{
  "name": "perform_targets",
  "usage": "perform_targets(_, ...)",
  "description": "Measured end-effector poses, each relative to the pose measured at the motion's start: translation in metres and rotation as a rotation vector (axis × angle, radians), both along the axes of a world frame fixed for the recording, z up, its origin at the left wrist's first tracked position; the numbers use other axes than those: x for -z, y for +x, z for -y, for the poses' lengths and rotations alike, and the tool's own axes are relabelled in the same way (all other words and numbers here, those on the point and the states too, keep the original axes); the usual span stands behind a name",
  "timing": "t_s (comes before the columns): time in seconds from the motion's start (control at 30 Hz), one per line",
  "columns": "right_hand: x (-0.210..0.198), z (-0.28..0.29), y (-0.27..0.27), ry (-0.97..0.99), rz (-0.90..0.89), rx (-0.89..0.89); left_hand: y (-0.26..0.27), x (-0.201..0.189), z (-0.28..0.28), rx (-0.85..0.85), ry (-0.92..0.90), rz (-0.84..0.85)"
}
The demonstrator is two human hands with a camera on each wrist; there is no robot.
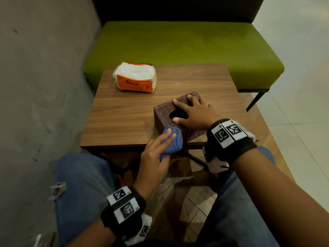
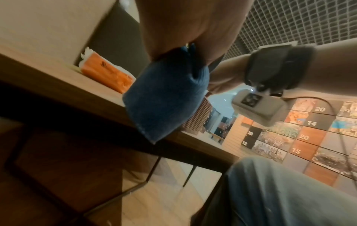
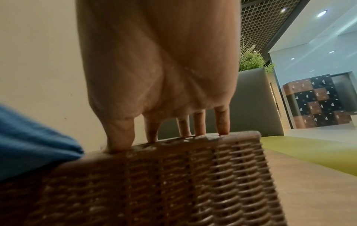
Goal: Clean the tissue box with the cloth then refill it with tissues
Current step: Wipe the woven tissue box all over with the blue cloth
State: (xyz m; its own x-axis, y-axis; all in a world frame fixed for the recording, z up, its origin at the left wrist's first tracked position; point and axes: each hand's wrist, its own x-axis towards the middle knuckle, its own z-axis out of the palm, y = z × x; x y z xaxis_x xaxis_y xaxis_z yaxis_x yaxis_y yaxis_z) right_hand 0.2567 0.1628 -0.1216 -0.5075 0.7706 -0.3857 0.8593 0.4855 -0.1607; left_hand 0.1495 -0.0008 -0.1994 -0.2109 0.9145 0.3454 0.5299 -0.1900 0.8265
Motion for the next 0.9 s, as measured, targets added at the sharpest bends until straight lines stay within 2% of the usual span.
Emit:
perform_targets(0.07, 0.000, 0.000, 0.000, 0.005, 0.003, -0.002, -0.009, 0.003, -0.009, 0.012, 0.018, -0.010)
perform_targets(0.23, 0.000, 0.001, -0.001, 0.003, -0.002, -0.002, -0.048, -0.001, -0.067, -0.158, -0.059, 0.164)
perform_targets(0.3, 0.001, 0.001, -0.001, 0.016, 0.006, 0.007, -0.046, -0.001, -0.067, -0.191, -0.059, 0.167)
perform_targets(0.43, 0.002, 0.002, -0.003, 0.025, 0.012, 0.010, -0.010, 0.000, -0.013, -0.042, -0.028, 0.098)
perform_targets(0.5, 0.001, 0.002, -0.002, 0.026, 0.013, 0.013, -0.014, 0.000, -0.009, 0.009, -0.015, 0.073)
perform_targets(0.63, 0.002, 0.009, -0.005, 0.055, 0.034, 0.036, -0.048, -0.006, -0.060, -0.122, -0.089, 0.095)
perform_targets(0.7, 0.004, 0.012, -0.009, 0.085, 0.044, 0.055, -0.058, -0.013, -0.079, -0.175, -0.113, 0.053)
perform_targets(0.77, 0.004, 0.012, -0.012, 0.109, 0.053, 0.066, -0.054, -0.016, -0.077, -0.163, -0.095, -0.002)
perform_targets(0.9, 0.003, 0.009, -0.014, 0.128, 0.059, 0.081, -0.029, -0.004, -0.031, -0.132, -0.017, -0.076)
